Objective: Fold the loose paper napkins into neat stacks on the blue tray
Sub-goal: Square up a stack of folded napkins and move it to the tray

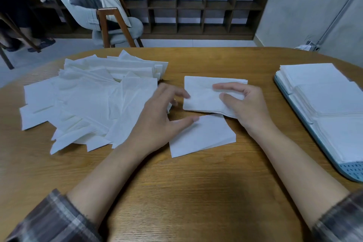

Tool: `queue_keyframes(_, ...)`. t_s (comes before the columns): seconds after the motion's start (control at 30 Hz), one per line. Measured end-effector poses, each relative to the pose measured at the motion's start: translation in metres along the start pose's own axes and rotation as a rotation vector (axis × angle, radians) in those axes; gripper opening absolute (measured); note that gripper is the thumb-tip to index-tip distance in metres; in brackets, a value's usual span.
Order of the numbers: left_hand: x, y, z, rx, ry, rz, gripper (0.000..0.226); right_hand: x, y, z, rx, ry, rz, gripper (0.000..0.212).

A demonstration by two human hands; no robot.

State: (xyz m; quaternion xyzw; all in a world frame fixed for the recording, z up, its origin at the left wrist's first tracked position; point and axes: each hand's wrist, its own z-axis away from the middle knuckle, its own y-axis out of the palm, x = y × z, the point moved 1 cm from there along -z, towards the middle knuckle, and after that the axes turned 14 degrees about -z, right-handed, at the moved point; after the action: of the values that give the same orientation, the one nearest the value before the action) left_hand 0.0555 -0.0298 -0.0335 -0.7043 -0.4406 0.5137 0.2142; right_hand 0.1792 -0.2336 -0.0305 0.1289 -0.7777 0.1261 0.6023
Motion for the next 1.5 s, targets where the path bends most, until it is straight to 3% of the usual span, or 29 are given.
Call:
queue_keyframes(0.1, -0.007, 0.006, 0.007, 0.263, 0.163, -0.003, 0.034, -0.003, 0.000, -0.002, -0.018, -0.009, 0.027, 0.032)
queue_keyframes(0.17, -0.009, 0.011, 0.011, 0.337, 0.219, -0.039, 0.031, -0.004, 0.002, -0.001, -0.002, -0.018, 0.041, 0.032)
queue_keyframes(0.4, -0.010, 0.007, 0.010, 0.267, 0.213, 0.000, 0.009, -0.003, 0.004, 0.000, 0.005, -0.007, 0.035, 0.032)
queue_keyframes(0.53, -0.011, 0.002, 0.006, 0.213, 0.047, 0.176, 0.004, -0.002, 0.003, 0.000, 0.042, 0.004, -0.009, 0.030)
queue_keyframes(0.67, -0.009, -0.003, 0.000, 0.131, -0.139, 0.459, 0.014, 0.003, 0.005, 0.003, 0.129, 0.020, -0.139, 0.022)
queue_keyframes(0.8, -0.004, -0.007, -0.004, 0.090, -0.253, 0.587, 0.015, 0.004, 0.005, 0.002, 0.218, 0.058, -0.308, 0.039)
queue_keyframes(0.9, -0.001, -0.006, -0.004, 0.094, -0.291, 0.566, 0.011, 0.002, 0.005, 0.004, 0.279, 0.104, -0.312, 0.047)
queue_keyframes(1.03, -0.003, -0.005, -0.004, 0.107, -0.315, 0.537, 0.008, 0.000, 0.007, 0.006, 0.242, 0.096, -0.185, 0.010)
queue_keyframes(1.1, -0.006, -0.005, -0.004, 0.111, -0.313, 0.522, 0.010, 0.002, 0.008, 0.007, 0.179, 0.085, -0.141, 0.004)
queue_keyframes(1.3, -0.001, -0.002, -0.002, 0.028, -0.273, 0.384, 0.005, 0.009, 0.010, 0.009, 0.103, 0.126, -0.151, 0.008)
queue_keyframes(1.5, -0.006, -0.008, -0.003, 0.053, -0.266, 0.496, 0.008, 0.009, 0.011, 0.012, 0.249, 0.189, -0.167, 0.026)
